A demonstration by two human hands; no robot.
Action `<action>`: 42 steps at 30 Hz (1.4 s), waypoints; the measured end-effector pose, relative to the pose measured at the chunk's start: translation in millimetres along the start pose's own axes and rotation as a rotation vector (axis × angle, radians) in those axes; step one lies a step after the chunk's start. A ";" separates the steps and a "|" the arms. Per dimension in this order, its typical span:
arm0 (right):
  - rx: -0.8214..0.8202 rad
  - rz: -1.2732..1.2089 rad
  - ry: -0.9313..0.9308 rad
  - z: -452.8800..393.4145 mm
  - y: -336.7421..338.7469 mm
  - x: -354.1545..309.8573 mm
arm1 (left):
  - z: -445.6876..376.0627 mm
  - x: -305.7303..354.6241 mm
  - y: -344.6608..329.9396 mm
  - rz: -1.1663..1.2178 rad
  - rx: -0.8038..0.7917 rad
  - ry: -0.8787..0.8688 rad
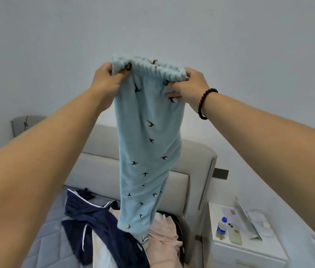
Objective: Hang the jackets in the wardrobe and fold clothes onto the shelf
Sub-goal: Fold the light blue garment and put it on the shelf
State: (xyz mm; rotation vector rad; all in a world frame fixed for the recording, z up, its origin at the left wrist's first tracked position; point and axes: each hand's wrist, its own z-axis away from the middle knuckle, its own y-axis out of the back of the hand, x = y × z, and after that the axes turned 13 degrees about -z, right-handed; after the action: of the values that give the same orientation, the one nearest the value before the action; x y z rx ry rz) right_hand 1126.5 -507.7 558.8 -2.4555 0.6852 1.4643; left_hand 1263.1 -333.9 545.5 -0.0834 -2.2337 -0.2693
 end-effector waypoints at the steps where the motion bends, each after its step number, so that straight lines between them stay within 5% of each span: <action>1: -0.006 -0.003 0.013 7.4 1.6 -10.1 | 6.6 9.8 6.8 0.011 0.001 -0.020; 20: -0.088 0.045 -0.127 164.4 34.3 -49.7 | 169.9 58.7 49.5 0.015 -0.173 0.031; 35: -0.100 0.051 -0.171 70.6 5.8 27.6 | 83.6 -16.2 9.7 -0.022 -0.218 0.394; 42: -0.014 -0.009 0.058 25.7 1.0 -46.3 | 19.1 53.2 12.9 0.131 -0.029 0.238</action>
State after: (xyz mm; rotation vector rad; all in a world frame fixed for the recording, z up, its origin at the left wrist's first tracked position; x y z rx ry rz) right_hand 1087.5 -485.1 586.5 -2.5173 0.6767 1.4039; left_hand 1217.1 -318.9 577.4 -0.2022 -1.9786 -0.2273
